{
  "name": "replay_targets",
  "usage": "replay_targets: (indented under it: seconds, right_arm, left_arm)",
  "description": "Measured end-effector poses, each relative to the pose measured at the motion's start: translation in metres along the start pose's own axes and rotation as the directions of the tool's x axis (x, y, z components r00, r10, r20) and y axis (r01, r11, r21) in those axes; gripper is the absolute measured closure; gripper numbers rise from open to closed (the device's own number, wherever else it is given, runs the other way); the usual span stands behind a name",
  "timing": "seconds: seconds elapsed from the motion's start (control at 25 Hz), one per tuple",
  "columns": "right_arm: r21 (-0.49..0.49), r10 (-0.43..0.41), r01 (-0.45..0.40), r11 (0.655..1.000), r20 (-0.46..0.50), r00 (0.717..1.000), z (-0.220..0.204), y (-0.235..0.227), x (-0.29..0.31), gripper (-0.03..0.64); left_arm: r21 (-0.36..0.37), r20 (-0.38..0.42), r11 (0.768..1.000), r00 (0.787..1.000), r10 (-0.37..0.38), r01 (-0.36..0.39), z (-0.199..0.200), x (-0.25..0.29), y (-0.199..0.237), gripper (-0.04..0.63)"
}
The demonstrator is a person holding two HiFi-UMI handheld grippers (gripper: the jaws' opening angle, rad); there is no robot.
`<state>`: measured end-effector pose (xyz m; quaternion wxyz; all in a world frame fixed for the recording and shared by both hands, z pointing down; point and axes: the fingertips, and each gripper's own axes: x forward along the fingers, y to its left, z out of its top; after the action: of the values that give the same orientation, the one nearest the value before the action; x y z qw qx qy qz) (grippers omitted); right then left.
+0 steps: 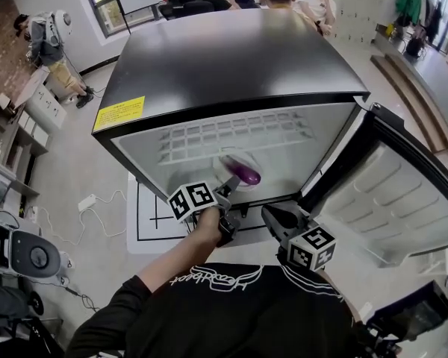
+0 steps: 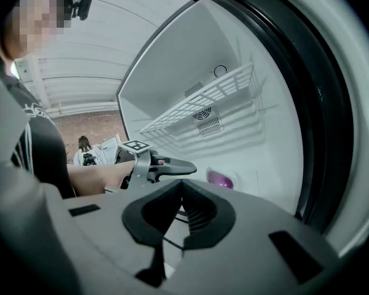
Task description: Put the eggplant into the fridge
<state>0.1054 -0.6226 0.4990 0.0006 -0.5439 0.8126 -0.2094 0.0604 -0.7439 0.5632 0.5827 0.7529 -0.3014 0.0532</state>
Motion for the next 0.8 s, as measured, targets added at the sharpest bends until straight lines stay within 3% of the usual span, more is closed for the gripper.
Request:
replay_targets:
  seconds: [0.24, 0.4, 0.56, 0.68, 0.8]
  right_arm:
    - [-0.015, 0.026, -0.026, 1.000, -0.004, 1.000, -0.001, 0.017, -0.025, 0.611]
    - [-0.024, 0.035, -0.035, 0.999, -0.007, 0.999, -0.004, 0.031, -0.051, 0.611]
    - [-0.039, 0.048, -0.048, 0.998, -0.007, 0.999, -0.008, 0.046, -0.081, 0.611]
    - [-0.054, 0.063, -0.063, 0.997, 0.000, 0.998, -0.011, 0.057, -0.105, 0.611]
    - [-0.077, 0.086, -0.085, 0.993, 0.006, 0.996, -0.014, 0.072, -0.135, 0.611]
  left_arm:
    - [-0.008, -0.012, 0.998, 0.998, -0.066, 0.066, -0.033, -0.036, -0.018, 0.322]
    - [0.047, -0.030, 0.989, 0.990, -0.137, 0.138, -0.061, -0.067, -0.038, 0.324]
    - [0.133, -0.099, 0.963, 0.970, -0.222, 0.234, -0.100, -0.099, -0.069, 0.327]
    - [0.271, -0.109, 0.924, 0.962, -0.250, 0.271, -0.129, -0.125, -0.092, 0.418]
    - [0.363, -0.101, 0.880, 0.952, -0.290, 0.306, -0.158, -0.156, -0.112, 0.572]
